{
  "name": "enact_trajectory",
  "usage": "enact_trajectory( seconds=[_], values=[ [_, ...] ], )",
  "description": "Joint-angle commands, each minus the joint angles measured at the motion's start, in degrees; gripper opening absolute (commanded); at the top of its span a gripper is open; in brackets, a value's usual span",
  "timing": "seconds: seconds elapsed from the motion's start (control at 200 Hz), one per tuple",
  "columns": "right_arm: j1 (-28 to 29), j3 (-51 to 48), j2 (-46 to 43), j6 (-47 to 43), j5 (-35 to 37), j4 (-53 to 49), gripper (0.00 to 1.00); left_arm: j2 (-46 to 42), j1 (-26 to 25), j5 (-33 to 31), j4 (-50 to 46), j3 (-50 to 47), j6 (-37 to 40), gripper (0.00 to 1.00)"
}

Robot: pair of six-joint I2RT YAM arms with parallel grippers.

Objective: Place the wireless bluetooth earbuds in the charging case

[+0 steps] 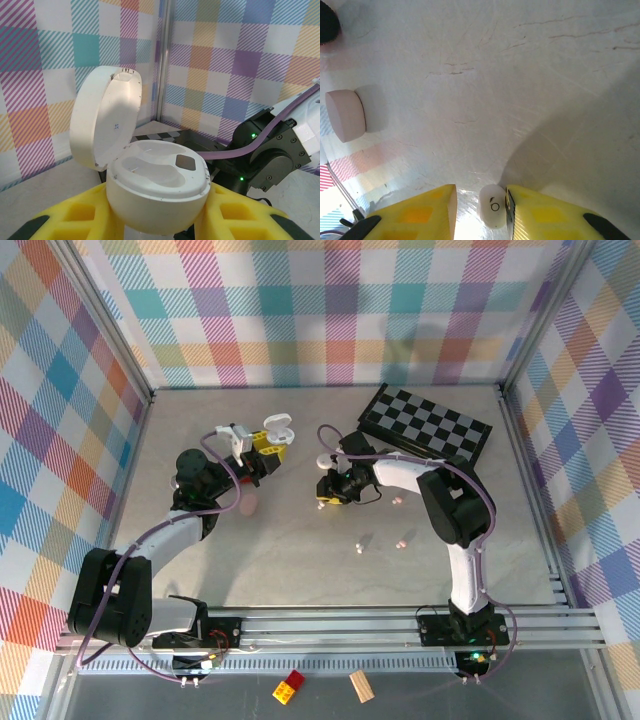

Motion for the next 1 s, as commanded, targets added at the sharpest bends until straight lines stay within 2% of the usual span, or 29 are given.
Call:
enact_trajectory(
  seconds=[0.0,0.23,0.435,0.995],
  values=[
    [0.47,-0.87,0.50,-0.14,-1.27,-0.22,0.32,-1.34,0.87,0.68,1.18,-0.74,0.97,0.33],
    [1.13,-1.36,-0.46,-1.20,0.45,-2.54,0.34,-1.18,0.87,0.72,1.43,-0.75,0.86,0.33],
    [1.57,-1.74,-0.83,-0.86,-1.11,-1.27,0.34,-1.26,0.87,0.74,1.61,-0.82,0.80,0.33],
    [1.66,-0.33,2.17,-0.12,0.36,-0.87,0.23,-1.79,0.93,0.53,1.16,-1.19,1.00,0.33]
  ],
)
